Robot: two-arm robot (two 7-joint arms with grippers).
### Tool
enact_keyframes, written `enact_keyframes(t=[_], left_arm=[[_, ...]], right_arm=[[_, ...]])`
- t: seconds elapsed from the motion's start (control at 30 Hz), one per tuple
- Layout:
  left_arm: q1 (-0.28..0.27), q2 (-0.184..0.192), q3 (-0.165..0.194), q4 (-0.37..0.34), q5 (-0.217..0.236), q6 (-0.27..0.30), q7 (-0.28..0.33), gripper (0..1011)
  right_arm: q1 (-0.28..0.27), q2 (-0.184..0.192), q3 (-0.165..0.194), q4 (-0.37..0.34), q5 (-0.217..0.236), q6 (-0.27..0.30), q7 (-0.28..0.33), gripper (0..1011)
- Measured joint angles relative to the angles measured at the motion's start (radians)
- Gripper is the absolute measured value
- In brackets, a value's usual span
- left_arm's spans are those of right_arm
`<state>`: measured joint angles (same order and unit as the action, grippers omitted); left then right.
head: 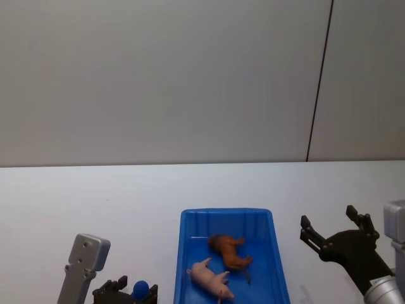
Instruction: Pick up the two dolls from the table and place them into the box.
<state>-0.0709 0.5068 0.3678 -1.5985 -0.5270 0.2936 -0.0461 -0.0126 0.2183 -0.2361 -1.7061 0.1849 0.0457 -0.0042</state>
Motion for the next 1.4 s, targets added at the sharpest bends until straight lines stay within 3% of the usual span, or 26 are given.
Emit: enact_keyframes(t=[0.1,0.5,1.1,1.4], left_arm=[[-0.002,-0.002,0.001,0.005,0.006,0.001,-0.01,659],[-0.006,-0.007,0.002,0.01,0.031,-0.013,-0.025,302],[-0.015,-0.006,-0.009,-0.043,0.076,-0.072,-0.04,203],[-0.037,-0.008,-0.017,-0.074,0.092,-0.103,-0.098,165]], right_arm=[[0.0,0.0,0.0,0.0,0.0,0.0,0.0,1001],[0.0,0.0,0.0,0.0,0.0,0.0,0.0,1001],[0.0,0.0,0.0,0.0,0.0,0.0,0.0,1001],[0.0,0.0,0.0,0.0,0.0,0.0,0.0,1001]])
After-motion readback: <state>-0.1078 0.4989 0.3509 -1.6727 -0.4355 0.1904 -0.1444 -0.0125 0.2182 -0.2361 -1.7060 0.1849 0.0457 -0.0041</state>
